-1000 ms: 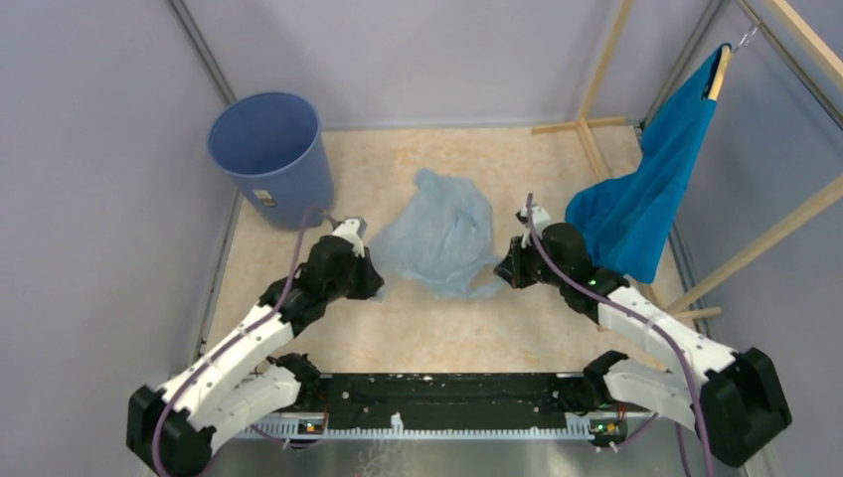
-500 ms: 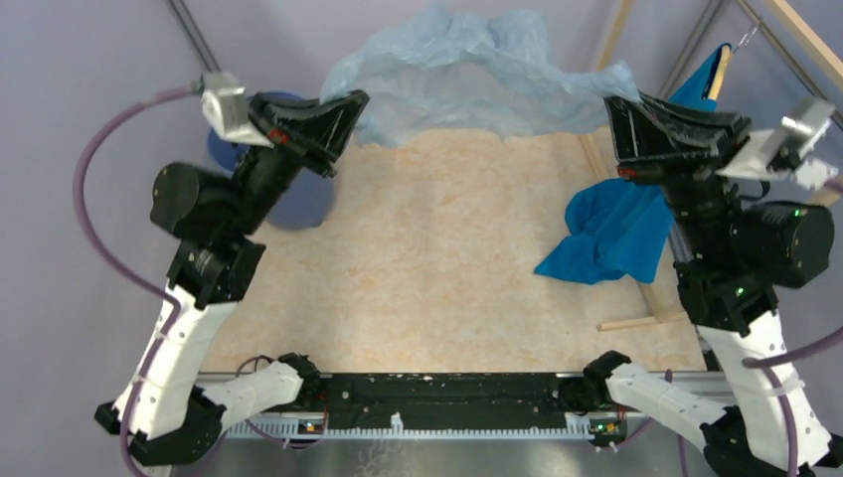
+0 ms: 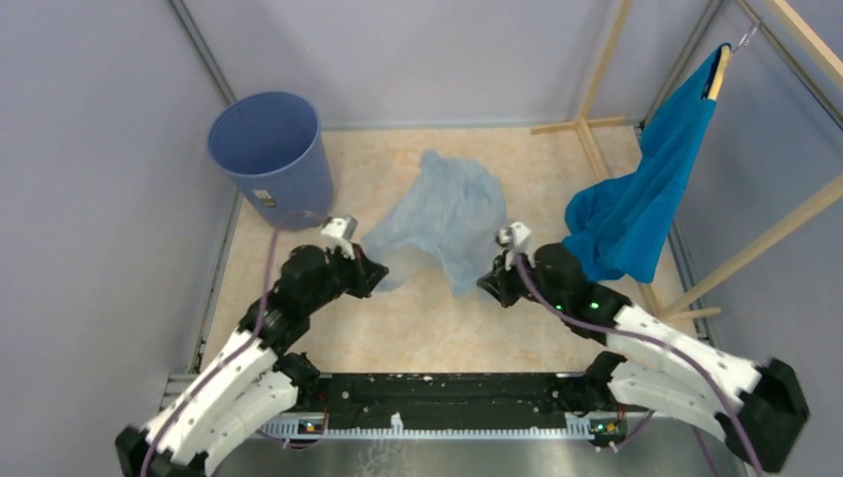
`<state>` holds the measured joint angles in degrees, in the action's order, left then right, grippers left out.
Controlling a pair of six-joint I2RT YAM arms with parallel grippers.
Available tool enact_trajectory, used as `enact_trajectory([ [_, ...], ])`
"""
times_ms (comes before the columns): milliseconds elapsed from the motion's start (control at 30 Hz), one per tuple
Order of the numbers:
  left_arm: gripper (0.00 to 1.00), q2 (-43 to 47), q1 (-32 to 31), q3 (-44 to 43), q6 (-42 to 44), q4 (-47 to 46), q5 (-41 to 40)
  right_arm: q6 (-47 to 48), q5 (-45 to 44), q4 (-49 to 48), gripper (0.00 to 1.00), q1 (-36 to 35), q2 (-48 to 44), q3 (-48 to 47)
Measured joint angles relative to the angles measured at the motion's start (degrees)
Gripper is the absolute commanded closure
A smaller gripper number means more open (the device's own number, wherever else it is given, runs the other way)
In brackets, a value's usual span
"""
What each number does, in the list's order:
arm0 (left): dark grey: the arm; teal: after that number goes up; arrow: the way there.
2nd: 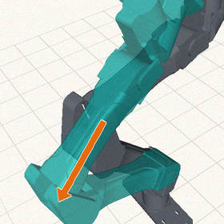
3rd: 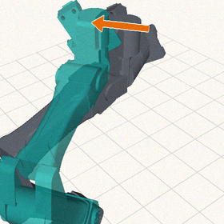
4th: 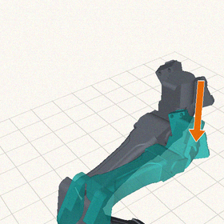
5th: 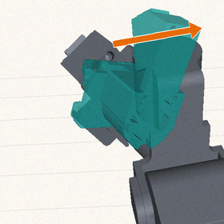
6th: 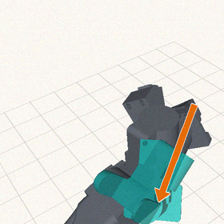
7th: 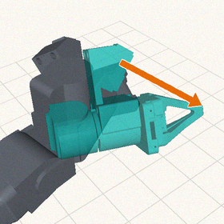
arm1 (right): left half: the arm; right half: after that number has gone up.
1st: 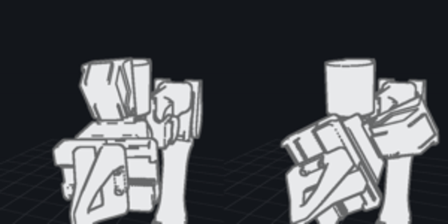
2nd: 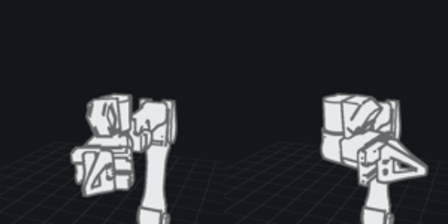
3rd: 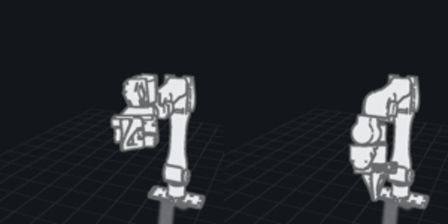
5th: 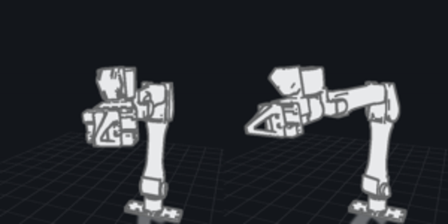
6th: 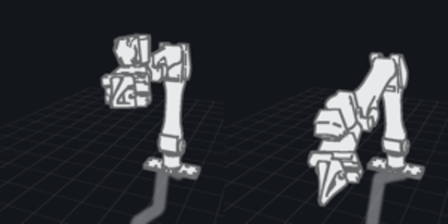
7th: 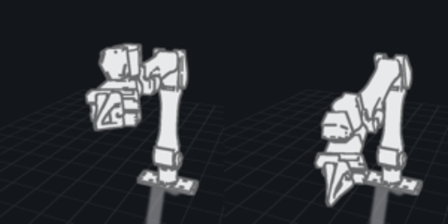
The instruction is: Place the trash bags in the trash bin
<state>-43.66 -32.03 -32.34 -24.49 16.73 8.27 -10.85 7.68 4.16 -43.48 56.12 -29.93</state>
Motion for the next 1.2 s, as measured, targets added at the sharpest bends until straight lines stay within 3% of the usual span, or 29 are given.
enact_trajectory([
  [67,1.00,8.3,-0.1,-3.5,-0.7,-0.1,-0.3,-0.5,-1.6,1.1,1.00,-1.9,-9.3,-2.7],
  [133,1.00,8.0,-0.1,-12.3,0.4,-1.5,-1.9,1.0,-4.2,-0.7,1.00,-0.1,-11.1,-12.8],
  [200,1.00,0.8,-0.1,-25.2,2.3,-3.2,-4.5,2.8,-5.8,-3.0,1.00,2.2,-6.8,-25.4],
  [333,1.00,-22.5,0.1,-60.7,7.0,-1.7,-7.6,6.8,-9.7,-1.1,1.00,5.9,10.4,-60.5],
  [400,1.00,-28.5,0.2,-69.2,9.4,-3.3,-3.8,9.0,-10.0,-0.7,1.00,6.3,14.7,-69.0],
  [467,1.00,-28.6,0.2,-68.6,11.1,-5.8,1.5,10.7,-9.2,-3.2,1.00,6.3,13.5,-67.7],
  [533,1.00,-24.8,0.0,-61.7,11.7,-11.2,3.8,11.9,-8.0,-9.6,1.00,6.3,8.0,-58.1],
  [633,1.00,-15.7,-0.2,-44.1,11.5,-15.6,0.3,13.3,-8.7,-17.6,1.00,6.2,-1.1,-39.6],
  [700,1.00,-14.8,0.1,-36.0,8.9,-13.9,-4.5,11.3,-11.1,-21.8,1.00,6.2,-2.9,-28.9],
  [867,1.00,-28.0,2.0,-17.8,1.4,-7.2,-4.2,0.7,-6.7,-18.1,1.00,6.3,5.7,-6.4],
  [967,1.00,-26.8,2.6,-10.1,0.2,2.9,-3.3,-1.9,-6.2,-9.3,1.00,6.3,7.4,-2.6],
  [1033,1.00,-25.9,2.8,-16.2,1.3,6.4,-3.1,-0.9,-7.2,-4.9,1.00,6.5,7.8,-8.9],
  [1200,1.00,-33.8,3.6,-60.0,5.4,4.3,5.7,5.4,-6.6,-0.5,1.00,6.9,14.6,-50.4],
])
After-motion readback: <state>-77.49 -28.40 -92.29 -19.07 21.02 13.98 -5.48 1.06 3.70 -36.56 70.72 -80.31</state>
